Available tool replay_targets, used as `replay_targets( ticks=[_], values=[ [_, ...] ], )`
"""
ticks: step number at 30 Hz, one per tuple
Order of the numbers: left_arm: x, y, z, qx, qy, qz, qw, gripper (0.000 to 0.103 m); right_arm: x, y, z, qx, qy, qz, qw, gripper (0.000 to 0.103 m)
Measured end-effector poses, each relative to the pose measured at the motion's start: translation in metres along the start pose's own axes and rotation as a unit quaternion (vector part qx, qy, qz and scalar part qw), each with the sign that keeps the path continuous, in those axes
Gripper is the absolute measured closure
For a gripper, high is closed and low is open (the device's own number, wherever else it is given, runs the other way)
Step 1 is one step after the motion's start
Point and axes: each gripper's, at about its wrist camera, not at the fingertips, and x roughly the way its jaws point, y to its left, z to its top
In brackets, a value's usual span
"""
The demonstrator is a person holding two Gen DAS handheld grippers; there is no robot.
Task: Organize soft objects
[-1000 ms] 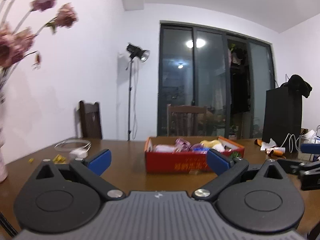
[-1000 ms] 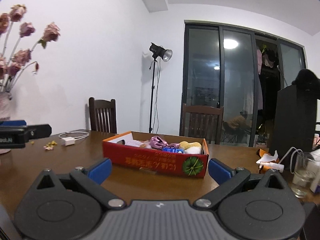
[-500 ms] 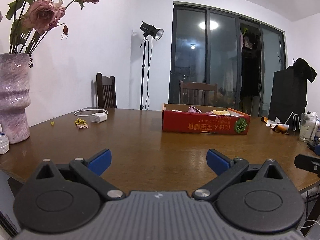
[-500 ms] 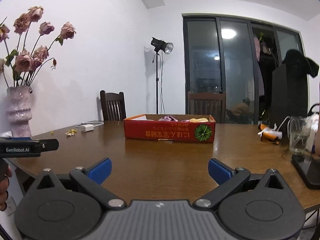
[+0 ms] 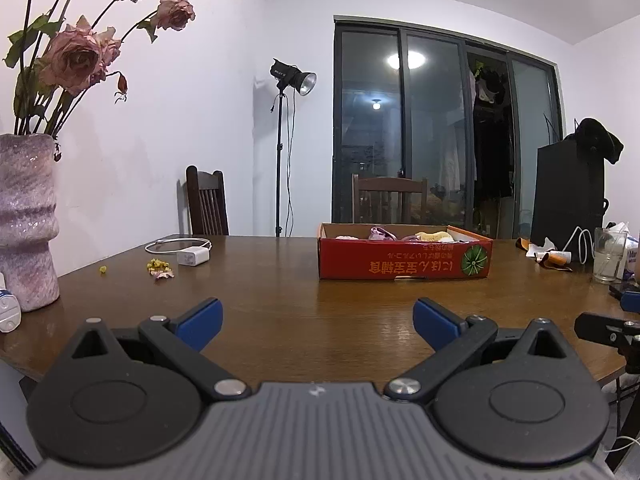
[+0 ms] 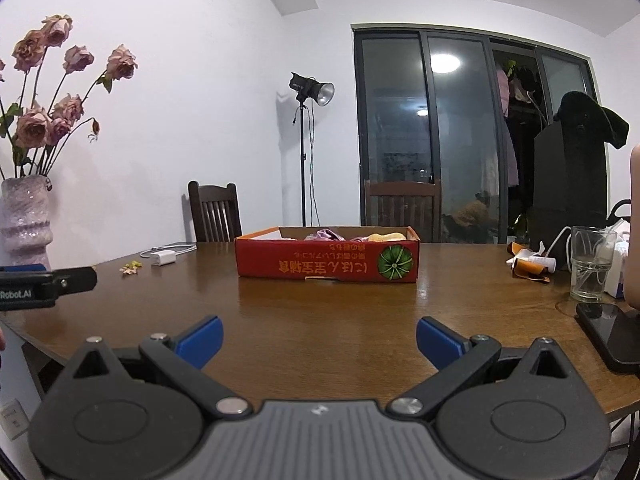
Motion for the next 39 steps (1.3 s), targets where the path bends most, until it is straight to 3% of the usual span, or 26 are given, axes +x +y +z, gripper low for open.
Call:
replay_targets(
  ticks=[39],
  values=[
    [0.0011, 0.0022, 0.0004, -0.003, 0.006, -0.007, 1.0, 0.0, -0.0009, -0.0037, 0.0005, 0.008, -0.006, -0.012, 1.0, 0.0]
  ],
)
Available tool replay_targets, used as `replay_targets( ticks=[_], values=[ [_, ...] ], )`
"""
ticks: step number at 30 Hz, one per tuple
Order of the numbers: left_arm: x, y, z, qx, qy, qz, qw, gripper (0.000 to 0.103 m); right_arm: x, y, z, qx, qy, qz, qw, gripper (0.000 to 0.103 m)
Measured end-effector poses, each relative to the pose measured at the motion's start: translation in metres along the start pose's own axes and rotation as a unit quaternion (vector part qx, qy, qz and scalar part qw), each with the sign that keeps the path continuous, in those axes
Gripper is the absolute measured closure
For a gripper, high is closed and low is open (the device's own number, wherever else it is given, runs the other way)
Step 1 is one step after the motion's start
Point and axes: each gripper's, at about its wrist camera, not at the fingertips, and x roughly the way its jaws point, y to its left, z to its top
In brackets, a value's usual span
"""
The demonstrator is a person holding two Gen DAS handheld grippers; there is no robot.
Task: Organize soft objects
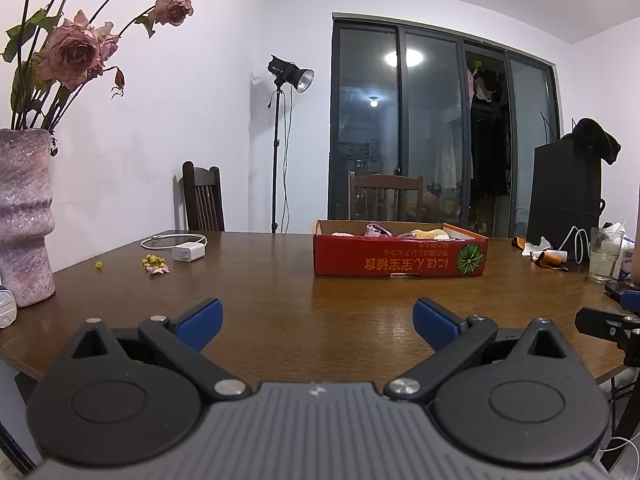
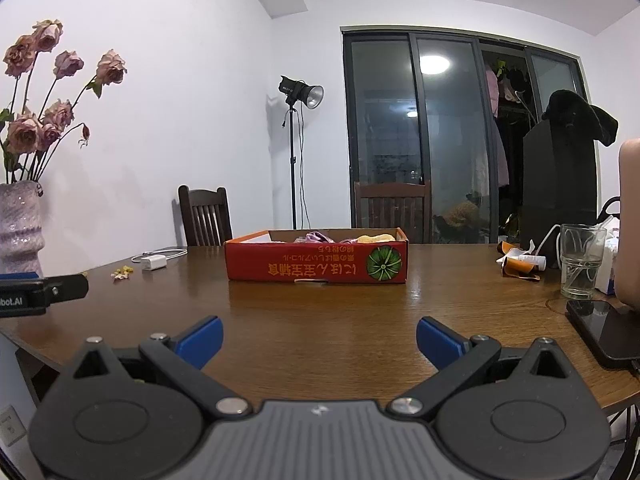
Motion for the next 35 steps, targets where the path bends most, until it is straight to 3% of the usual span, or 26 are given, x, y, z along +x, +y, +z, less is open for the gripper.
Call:
replay_targets(
  ticks=[29, 35],
  values=[
    [-0.008, -0.006, 0.0, 0.012, -0.02, -0.008, 0.9997, 0.0, -0.007, 0.0, 0.001, -0.003, -0.024, 0.008, 1.0, 0.0],
    [-0.013, -0.009, 0.0, 0.019, -0.041, -0.01, 0.9989, 0.0, -0.007, -0.001, 0.001, 0.0, -0.027, 0.008, 1.0, 0.0]
  ],
)
